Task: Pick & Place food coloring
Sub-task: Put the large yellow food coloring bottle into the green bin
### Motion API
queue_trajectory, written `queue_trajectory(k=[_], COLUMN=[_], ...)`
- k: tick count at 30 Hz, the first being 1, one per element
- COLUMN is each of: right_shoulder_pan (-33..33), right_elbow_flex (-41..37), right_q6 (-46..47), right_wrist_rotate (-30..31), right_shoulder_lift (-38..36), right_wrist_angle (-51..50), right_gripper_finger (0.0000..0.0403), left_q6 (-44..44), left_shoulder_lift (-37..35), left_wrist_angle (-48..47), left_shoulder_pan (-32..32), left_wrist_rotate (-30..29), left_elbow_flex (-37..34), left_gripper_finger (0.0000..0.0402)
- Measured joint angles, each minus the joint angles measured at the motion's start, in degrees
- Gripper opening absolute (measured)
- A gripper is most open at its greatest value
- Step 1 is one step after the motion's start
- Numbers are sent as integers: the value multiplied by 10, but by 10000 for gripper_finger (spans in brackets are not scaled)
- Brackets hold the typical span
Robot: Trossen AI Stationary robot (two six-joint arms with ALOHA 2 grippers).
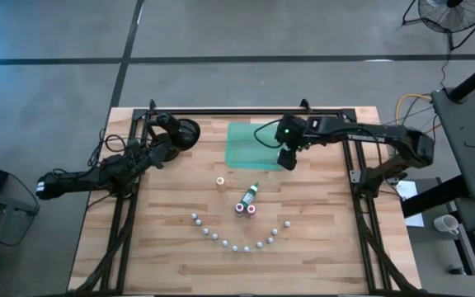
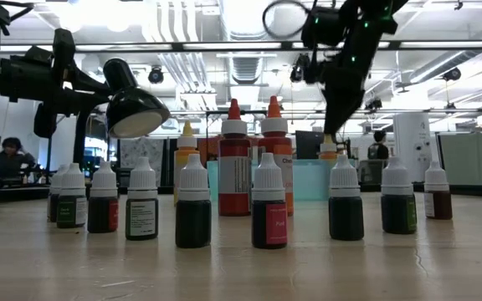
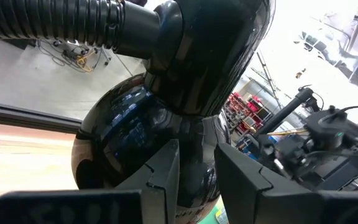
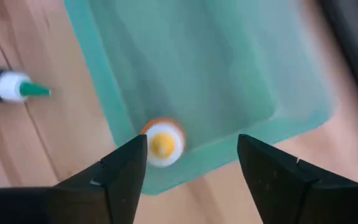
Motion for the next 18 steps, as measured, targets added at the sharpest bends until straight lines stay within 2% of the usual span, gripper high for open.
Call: queue_trajectory(k=[6,12,13,15,18], right_shoulder_pan=[8,7,7,7,7], right_elbow_flex=[16,21,21,21,20], right_q6=[-50,-10,-7,-6,6], right_wrist_rotate=[1,1,1,-1,-1], right_shoulder_lift=[-49,-63,-63,-59,-54], right_wrist_angle=[75,130,131,128,118], right_gripper_finger=[248,239,238,237,237], left_q6=[0,0,0,-4,-129], left_shoulder_lift=[0,0,0,2,3], left_wrist_angle=[0,0,3,15,64], left_shoulder_pan=[0,0,0,1,0], left_wrist_rotate=[0,0,-5,-49,-50], left_elbow_flex=[0,0,0,-1,-1], left_gripper_finger=[78,78,78,78,78])
